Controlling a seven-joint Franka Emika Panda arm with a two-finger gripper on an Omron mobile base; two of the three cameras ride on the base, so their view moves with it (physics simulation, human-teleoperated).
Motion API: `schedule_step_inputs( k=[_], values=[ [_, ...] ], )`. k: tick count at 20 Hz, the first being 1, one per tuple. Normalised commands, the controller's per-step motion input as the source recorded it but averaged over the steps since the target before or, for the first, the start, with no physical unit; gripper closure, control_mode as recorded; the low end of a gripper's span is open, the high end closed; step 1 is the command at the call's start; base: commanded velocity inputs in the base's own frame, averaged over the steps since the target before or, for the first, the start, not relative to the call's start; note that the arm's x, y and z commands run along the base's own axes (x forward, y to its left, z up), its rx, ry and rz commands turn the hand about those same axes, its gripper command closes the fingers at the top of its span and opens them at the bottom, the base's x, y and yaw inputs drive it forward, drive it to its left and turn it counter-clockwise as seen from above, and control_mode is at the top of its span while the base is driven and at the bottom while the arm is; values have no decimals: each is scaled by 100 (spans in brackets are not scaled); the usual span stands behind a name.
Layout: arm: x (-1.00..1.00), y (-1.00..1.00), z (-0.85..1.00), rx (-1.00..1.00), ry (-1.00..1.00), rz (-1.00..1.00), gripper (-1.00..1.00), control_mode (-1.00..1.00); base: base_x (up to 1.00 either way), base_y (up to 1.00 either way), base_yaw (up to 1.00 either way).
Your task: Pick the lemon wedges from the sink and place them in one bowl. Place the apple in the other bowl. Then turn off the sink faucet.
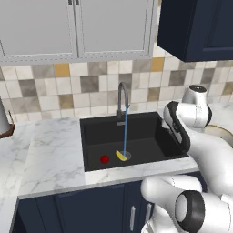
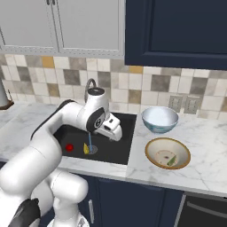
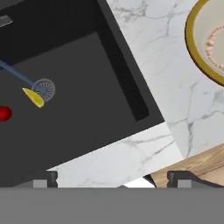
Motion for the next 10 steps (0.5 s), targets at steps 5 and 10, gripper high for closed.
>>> schedule_step_inputs(
  k=[5,10],
  values=[
    [0,56,0,0,7,30,-100,-100,0,0,0],
    [0,56,0,0,4,29,-100,-100,0,0,0]
  ],
)
